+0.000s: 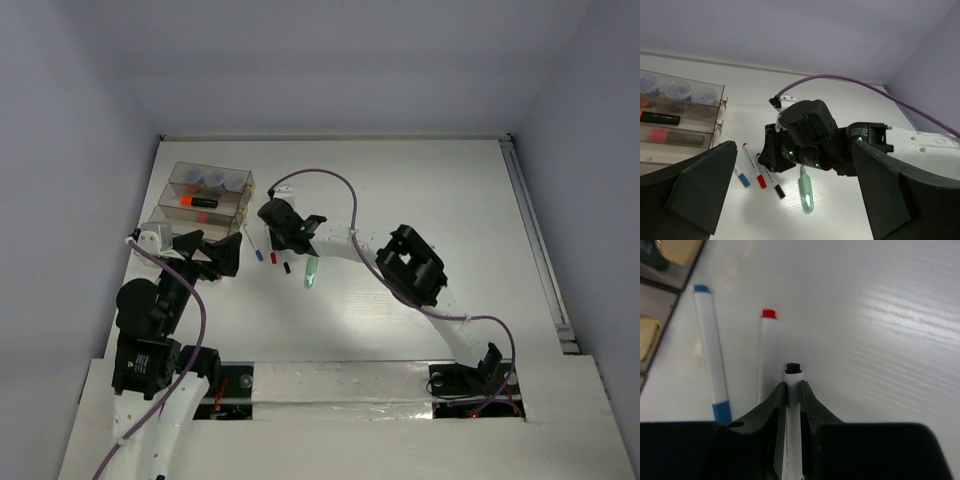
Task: Sort the stationery into containers
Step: Pick up the pen from the center of the board, then place the pen in the storage box.
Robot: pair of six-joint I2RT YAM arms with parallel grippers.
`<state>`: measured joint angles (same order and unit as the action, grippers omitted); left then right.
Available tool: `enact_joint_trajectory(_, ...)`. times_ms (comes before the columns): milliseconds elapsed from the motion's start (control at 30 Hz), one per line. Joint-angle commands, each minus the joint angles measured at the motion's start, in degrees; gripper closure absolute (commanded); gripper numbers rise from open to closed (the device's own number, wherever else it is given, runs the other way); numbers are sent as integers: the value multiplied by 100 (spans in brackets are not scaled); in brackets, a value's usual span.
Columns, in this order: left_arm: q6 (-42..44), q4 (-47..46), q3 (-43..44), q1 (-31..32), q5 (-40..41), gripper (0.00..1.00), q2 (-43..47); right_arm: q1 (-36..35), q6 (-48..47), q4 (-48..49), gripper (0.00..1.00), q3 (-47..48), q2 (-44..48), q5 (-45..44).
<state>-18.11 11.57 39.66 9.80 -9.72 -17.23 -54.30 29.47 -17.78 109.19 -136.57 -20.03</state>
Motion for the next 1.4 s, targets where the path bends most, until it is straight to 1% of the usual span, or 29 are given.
enact_joint_trajectory(0, -17, -129, 42, 39, 84, 1, 71, -45, 173, 159, 100, -511, 638, -352)
enact_joint_trajectory(133, -52, -120, 33, 39, 119, 1, 71, -45, 261, 828, 100, -1039, 1332, -352)
enact_joint_trajectory(200, -70, -94, 42, 39, 242, 1, 45, -45, 252, 1512, 100, -1415, 1571, -90)
enact_joint_trajectory(233, -96, -68, 51, 39, 294, 1, 45, -45, 217, 1784, 100, -1548, 1746, 190)
enact_joint_trajectory(267, -105, -59, 51, 39, 356, 1, 36, -45, 191, 2439, 100, -1654, 1792, 367)
enact_joint_trajectory(300, -114, -50, 51, 39, 374, 1, 45, -45, 190, 2698, 100, -1716, 1801, 586)
enact_joint_trajectory(400, -123, -41, 59, 39, 435, 1, 53, -45, 120, 3455, 100, -1489, 1556, 1342)
enact_joint_trajectory(433, -131, -41, 51, 39, 444, 1, 45, -45, 94, 3666, 100, -1253, 1433, 1509)
enact_joint_trajectory(467, -123, -41, 51, 39, 418, 1, 36, -45, 7, 4120, 100, -1129, 1162, 1859)
enact_joint_trajectory(500, -123, -59, 42, 39, 409, 1, 27, -45, -20, 4334, 100, -980, 1003, 1958)
enact_joint_trajectory(533, -123, -50, 51, 39, 383, 1, -16, -45, -90, 4658, 100, -639, 670, 2264)
enact_joint_trajectory(567, -123, -50, 51, 39, 374, 1, -26, -45, -143, 4774, 100, -435, 667, 2371)
enact_joint_trajectory(600, -114, -50, 59, 39, 365, 1, -43, -45, -187, 4871, 100, -216, 328, 2459)
enact_joint_trajectory(633, -105, -67, 51, 39, 348, 1, -43, -45, -214, 4959, 100, 4, 159, 2530)
enact_joint_trajectory(667, -105, -67, 51, 39, 295, 1, -52, -45, -223, 5021, 100, 467, 1, 2661)
enact_joint_trajectory(733, -105, -85, 42, 39, 269, 1, -87, -45, -258, 5021, 100, 944, -448, 2715)
enact_joint_trajectory(767, -96, -85, 42, 39, 251, 1, -96, -45, -258, 4926, 100, 1199, -606, 2785)
enact_joint_trajectory(800, -96, -94, 42, 39, 242, 1, -105, -45, -275, 4820, 100, 1750, -747, 2829)
enact_joint_trajectory(833, -88, -94, 42, 39, 225, 1, -113, -45, -345, 4697, 100, 2042, -1035, 2829)
enact_joint_trajectory(900, -88, -85, 42, 39, 216, 1, -122, -45, -416, 4442, 100, 2657, -1283, 2873)
enact_joint_trajectory(1033, -79, -102, 42, 39, 198, 1, -105, -45, -495, 4239, 100, 3204, -1801, 2865)
enact_joint_trajectory(1367, -61, -103, 42, 39, 172, 1, -78, -45, -521, 4230, 100, 3451, -2277, 2803)
